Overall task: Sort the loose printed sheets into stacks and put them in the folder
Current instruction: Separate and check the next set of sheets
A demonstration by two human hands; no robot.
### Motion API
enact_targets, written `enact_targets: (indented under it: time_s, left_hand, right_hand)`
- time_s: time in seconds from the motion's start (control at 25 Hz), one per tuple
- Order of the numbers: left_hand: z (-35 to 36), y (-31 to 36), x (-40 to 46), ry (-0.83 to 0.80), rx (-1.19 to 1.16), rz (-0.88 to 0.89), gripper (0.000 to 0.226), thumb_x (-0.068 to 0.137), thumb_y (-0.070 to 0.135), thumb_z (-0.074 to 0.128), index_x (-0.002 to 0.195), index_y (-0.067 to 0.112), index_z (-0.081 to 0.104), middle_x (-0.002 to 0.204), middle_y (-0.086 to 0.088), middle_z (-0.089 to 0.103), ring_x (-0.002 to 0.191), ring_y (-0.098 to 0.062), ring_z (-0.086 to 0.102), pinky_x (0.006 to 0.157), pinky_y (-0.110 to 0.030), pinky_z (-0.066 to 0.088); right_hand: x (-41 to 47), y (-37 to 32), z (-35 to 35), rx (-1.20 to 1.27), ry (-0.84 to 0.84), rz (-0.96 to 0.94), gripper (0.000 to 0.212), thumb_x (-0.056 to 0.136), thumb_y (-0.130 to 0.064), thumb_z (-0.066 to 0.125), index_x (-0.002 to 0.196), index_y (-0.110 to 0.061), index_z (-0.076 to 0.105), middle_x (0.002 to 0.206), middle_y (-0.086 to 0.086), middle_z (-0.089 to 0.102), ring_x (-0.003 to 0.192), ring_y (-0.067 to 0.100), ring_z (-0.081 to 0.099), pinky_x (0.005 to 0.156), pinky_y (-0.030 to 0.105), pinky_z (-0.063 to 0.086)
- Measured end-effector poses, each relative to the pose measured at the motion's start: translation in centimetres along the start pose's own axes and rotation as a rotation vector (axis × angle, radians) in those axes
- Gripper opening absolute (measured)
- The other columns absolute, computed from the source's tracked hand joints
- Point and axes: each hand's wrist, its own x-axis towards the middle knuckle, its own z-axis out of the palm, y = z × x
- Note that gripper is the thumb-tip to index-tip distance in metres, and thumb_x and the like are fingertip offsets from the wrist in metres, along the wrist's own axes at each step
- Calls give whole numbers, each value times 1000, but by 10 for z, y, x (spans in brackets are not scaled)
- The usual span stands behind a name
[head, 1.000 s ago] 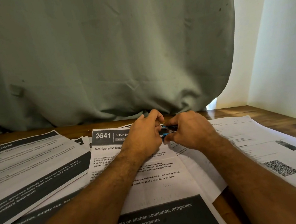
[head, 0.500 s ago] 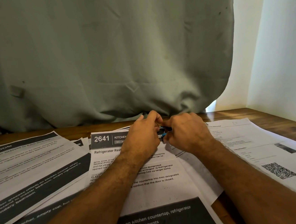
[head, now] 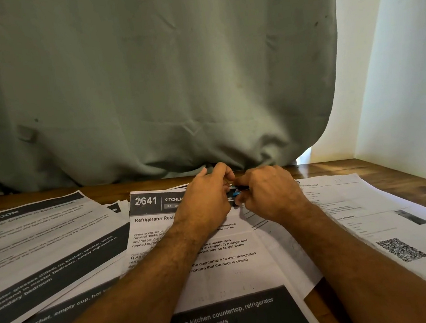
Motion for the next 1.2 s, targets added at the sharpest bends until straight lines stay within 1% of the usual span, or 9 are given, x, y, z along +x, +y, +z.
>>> enact_targets:
  time_s: [0.08, 0.16, 0.32, 0.52, 0.68, 0.84, 1.0, 1.12, 1.2]
  left_hand:
    - [2, 1, 3, -29, 45, -27, 36, 92, 13, 68, 115, 36, 51, 109, 7, 64, 138, -26, 45, 114, -51, 40]
    - [4, 1, 6, -26, 88, -32, 36, 95, 18, 65, 126, 34, 55, 127, 5, 65, 145, -23, 37, 122, -48, 27]
    - [3, -6, 6, 24, 120, 98, 26, 101, 32, 55, 126, 34, 62, 126, 9, 64, 123, -7, 51, 122, -35, 17]
    - [3, -7, 5, 69, 99, 136, 17, 98, 44, 57, 112, 37, 65, 113, 14, 64, 102, 1, 48, 119, -35, 25]
    - [0, -7, 2, 65, 70, 141, 11, 96, 48, 58, 102, 40, 60, 104, 18, 61, 99, 1, 50, 119, -36, 24]
    - [-2, -3, 1, 72, 45, 123, 8, 99, 46, 55, 101, 39, 59, 101, 20, 60, 98, 1, 50, 117, -35, 27]
    - [-7, -6, 0, 64, 15, 73, 10, 99, 36, 58, 106, 36, 65, 100, 20, 61, 95, 2, 46, 110, -34, 34]
    - [-10, -6, 1, 44, -21, 33, 15, 99, 31, 60, 111, 32, 69, 110, 13, 68, 100, -1, 52, 105, -31, 44]
    - [-10, -5, 0, 23, -42, 9, 18, 99, 31, 60, 114, 31, 69, 114, 9, 69, 104, -4, 57, 100, -30, 49]
  right_hand:
    - [-3, 6, 0, 217, -81, 54, 37, 81, -41, 73, 116, -35, 68, 98, -6, 71, 92, 17, 63, 84, 33, 50]
    - [-4, 14, 1, 375, -111, 169, 45, 79, -34, 78, 122, -29, 66, 106, -4, 71, 98, 15, 62, 91, 32, 50]
    - [-4, 33, 11, 383, -149, 393, 43, 87, -24, 72, 128, -15, 61, 119, 8, 66, 97, 19, 57, 96, 33, 48]
    - [-7, 37, 21, 426, -185, 545, 42, 88, -15, 69, 129, -11, 59, 110, 7, 62, 92, 20, 56, 80, 28, 48]
    - [-6, 35, 24, 345, -169, 605, 44, 86, -23, 73, 126, -12, 59, 116, 9, 64, 97, 22, 59, 86, 33, 53]
    - [-5, 41, 24, 318, -186, 645, 39, 87, -31, 72, 120, -12, 63, 96, 5, 61, 84, 18, 55, 76, 28, 48]
    - [-1, 45, 26, 282, -247, 660, 43, 86, -36, 73, 120, -12, 65, 99, 8, 64, 89, 21, 59, 83, 31, 52]
    - [-1, 47, 31, 289, -274, 664, 37, 86, -36, 73, 114, -13, 67, 90, 5, 62, 82, 19, 57, 75, 29, 48]
    - [-2, 48, 33, 279, -204, 630, 29, 88, -36, 70, 106, -14, 70, 87, 4, 64, 78, 18, 57, 72, 30, 48]
